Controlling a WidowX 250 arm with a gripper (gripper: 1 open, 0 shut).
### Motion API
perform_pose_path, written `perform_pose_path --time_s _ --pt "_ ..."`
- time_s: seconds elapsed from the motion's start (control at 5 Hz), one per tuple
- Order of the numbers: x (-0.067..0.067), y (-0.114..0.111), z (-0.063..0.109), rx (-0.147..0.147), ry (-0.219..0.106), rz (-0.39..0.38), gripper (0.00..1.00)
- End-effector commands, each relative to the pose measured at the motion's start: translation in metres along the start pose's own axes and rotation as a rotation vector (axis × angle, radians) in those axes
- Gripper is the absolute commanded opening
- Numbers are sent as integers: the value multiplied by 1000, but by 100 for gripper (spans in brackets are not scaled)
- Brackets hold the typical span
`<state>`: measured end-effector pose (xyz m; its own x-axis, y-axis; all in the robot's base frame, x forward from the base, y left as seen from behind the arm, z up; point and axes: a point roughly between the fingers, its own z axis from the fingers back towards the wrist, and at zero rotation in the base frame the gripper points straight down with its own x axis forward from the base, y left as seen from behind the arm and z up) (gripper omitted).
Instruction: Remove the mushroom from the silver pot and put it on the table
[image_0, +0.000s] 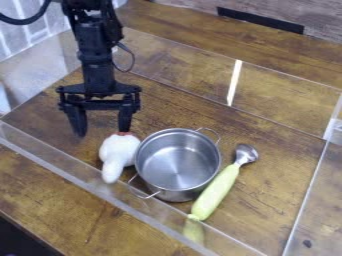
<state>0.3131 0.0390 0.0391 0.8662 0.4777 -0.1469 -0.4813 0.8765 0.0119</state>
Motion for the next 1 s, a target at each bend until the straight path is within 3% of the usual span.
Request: perform_pose_path --time_s 0.0,0.6,0.8 --pt "-12 -14 11 -33 -59 10 100" --pt "-28 -36 8 -40 -42 104 100" --pt "-40 -47 8 -43 -37 102 100"
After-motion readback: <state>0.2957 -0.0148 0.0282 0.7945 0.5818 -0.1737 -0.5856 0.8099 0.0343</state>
